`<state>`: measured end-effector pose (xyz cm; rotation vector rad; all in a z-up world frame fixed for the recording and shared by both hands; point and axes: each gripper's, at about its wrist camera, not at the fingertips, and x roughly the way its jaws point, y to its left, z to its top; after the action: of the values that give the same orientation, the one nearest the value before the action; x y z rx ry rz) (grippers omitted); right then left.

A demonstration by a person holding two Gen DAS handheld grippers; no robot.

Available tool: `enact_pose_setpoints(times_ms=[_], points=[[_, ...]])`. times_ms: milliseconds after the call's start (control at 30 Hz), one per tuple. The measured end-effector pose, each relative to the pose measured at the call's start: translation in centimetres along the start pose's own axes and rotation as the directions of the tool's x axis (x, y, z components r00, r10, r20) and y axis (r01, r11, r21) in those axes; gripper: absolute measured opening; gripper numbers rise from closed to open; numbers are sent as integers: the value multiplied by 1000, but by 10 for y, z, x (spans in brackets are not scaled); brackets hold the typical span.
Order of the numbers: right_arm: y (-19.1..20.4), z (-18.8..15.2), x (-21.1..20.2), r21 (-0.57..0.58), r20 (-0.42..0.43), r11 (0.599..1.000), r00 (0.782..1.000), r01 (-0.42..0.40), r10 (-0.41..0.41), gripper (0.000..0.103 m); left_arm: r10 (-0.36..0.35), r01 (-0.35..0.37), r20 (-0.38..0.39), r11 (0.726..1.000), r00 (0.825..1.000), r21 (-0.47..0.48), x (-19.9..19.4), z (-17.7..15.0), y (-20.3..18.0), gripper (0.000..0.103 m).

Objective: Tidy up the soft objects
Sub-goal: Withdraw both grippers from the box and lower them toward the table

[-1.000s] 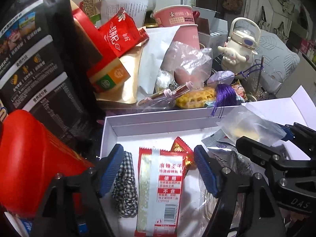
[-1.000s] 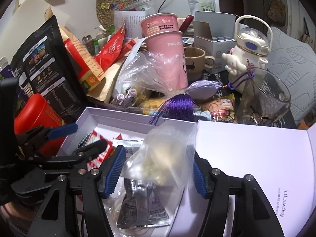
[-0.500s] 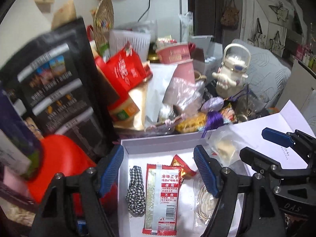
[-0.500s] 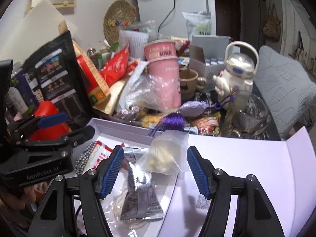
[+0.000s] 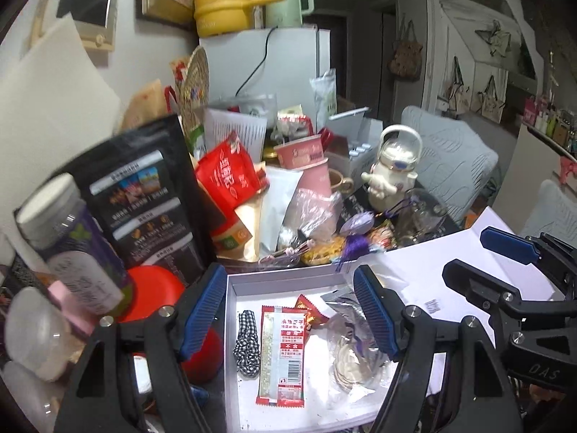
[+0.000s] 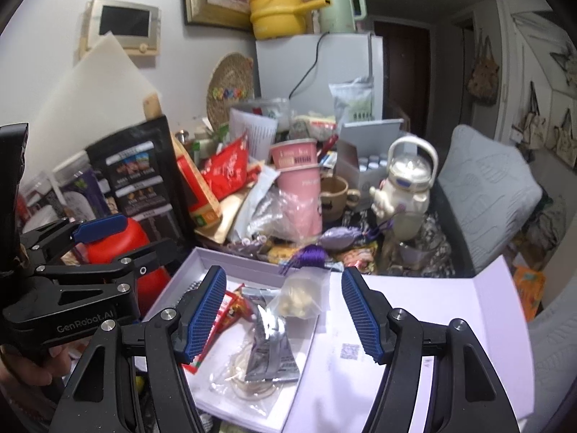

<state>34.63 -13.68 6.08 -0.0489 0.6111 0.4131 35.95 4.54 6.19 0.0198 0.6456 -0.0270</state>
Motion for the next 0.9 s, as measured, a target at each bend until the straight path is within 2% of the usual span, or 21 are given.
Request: enact_pose_setpoints(times_ms=[200,333,400,600,733,800,900], points=[[8,2,-42,-14,54,1000,998,12,-11,68,-7,7,46,1000,999,3,-37,1,-4,73],[12,0,-68,-12,84,1000,996,24,-23,75,-17,17,66,1000,998,14,-61,-1,-8,74],[15,-3,-84,-13,101,999,994,34,-33,81,-18,16,79,1000,997,24,-71,-2,-11,80],[22,-11,-113,-25,124,998,991,60,-56,84,-19,17,100,999,995,29,-95,-10,-20,91],[25,-22,-126,-18,125,997,990,70,-67,85,-15,10,109,999,994,41,-107,-16,-25,91],[26,-27,-132,-15,126,997,989,73,-71,90,-17,12,111,999,994,49,-113,-20,-27,91],[28,-37,-141,-5,131,998,989,68,-67,92,-28,22,115,998,993,56,-123,-26,-29,91]])
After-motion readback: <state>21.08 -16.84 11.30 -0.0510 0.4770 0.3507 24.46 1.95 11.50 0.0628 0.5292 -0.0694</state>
